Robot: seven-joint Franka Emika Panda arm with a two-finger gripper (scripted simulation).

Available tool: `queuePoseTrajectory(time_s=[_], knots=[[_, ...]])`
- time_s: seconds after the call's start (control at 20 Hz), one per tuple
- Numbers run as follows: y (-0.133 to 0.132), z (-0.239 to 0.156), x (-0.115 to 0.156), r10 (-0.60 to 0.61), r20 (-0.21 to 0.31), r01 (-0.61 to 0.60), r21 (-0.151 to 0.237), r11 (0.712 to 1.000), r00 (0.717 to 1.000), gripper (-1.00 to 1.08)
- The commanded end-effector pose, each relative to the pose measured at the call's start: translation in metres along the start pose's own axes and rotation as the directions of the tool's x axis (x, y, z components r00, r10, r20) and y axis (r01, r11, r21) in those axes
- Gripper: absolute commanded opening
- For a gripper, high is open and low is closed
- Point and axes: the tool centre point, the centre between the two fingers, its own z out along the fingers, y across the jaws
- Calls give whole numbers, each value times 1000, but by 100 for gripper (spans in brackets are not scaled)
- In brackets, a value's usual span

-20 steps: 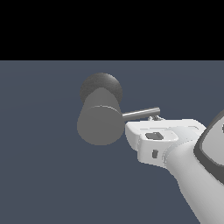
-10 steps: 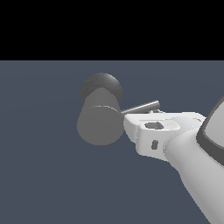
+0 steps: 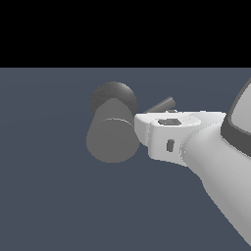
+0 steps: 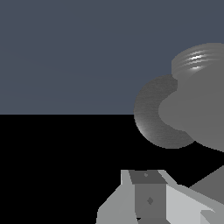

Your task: Turn on the faucet by rotating a designated handle.

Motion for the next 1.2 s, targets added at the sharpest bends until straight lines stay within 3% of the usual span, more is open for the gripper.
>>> queuePoseTrajectory(time_s=[0.0, 0.05, 1.15], knots=[[3, 4, -18, -8, 36, 8, -5, 1000, 999, -100], [-6, 0, 12, 2, -17, -2, 8, 1000, 1000, -100], [41, 2, -63, -7, 32, 7, -4, 1000, 999, -100]])
